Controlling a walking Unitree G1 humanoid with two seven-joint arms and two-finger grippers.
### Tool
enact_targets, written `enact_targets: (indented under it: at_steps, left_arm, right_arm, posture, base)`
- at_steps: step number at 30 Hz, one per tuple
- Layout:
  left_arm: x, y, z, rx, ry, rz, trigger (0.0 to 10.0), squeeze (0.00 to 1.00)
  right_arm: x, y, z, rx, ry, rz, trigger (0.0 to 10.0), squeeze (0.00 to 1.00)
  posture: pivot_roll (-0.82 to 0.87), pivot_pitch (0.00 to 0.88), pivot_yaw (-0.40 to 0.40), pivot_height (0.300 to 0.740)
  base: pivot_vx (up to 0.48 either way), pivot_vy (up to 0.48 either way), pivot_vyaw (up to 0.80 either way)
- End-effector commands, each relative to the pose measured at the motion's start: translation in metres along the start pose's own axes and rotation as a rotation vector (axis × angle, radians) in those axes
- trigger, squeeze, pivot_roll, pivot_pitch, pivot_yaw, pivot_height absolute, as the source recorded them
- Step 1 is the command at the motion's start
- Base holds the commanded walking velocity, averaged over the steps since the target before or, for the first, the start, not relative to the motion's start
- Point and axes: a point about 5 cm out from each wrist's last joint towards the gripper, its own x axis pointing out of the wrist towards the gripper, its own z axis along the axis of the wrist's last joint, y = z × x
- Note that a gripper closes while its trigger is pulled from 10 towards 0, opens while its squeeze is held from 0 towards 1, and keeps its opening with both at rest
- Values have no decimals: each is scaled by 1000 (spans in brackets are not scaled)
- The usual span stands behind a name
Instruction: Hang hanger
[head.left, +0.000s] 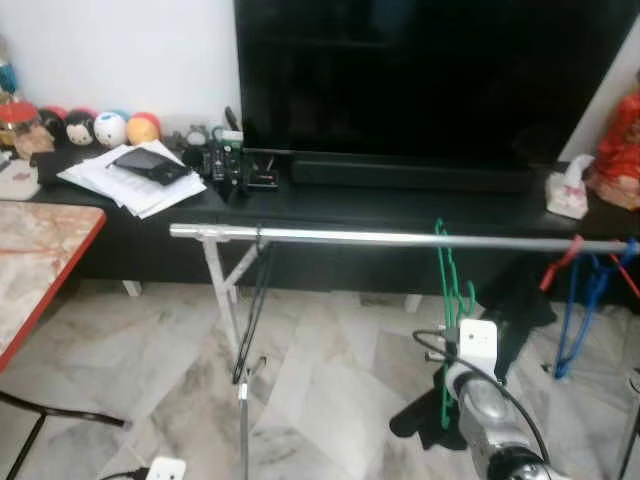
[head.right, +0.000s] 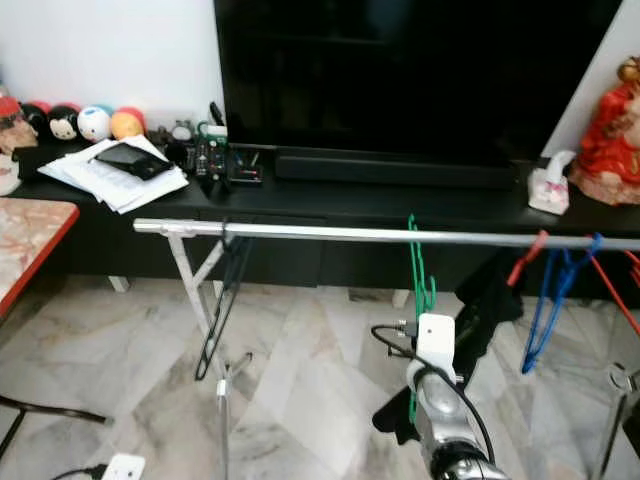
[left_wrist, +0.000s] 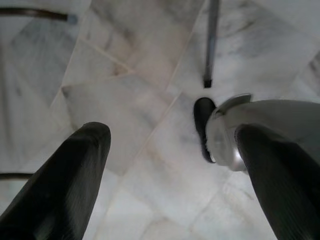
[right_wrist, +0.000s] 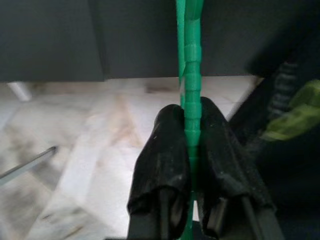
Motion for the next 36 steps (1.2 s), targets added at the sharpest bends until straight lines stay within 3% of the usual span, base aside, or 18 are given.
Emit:
enact_targets:
  at_steps: [1, 20, 27, 36]
  left_arm:
    - [0, -5, -2, 20, 18, -18, 10000, 0]
    - [0, -8, -5, 11, 27, -20, 10000, 0]
    - [0, -8, -6, 6, 29, -19, 10000, 0]
    - [0, -9, -5, 4, 28, -16, 10000, 0]
  right_arm:
    - [2, -4, 9, -6, -47, -3, 10000, 0]
    - [3, -4, 20, -9, -114, -6, 10000, 0]
    - [7, -3, 23, -49, -72, 7, 10000, 0]
    - [13, 4, 42, -59, -109, 50, 10000, 0]
  posture:
    - [0, 0, -79, 740]
    - [0, 0, -83, 740]
    - [0, 0, -87, 740]
    - [2, 0, -89, 740]
  base:
    - [0, 0, 0]
    - [0, 0, 0]
    - [0, 0, 0]
    - [0, 0, 0]
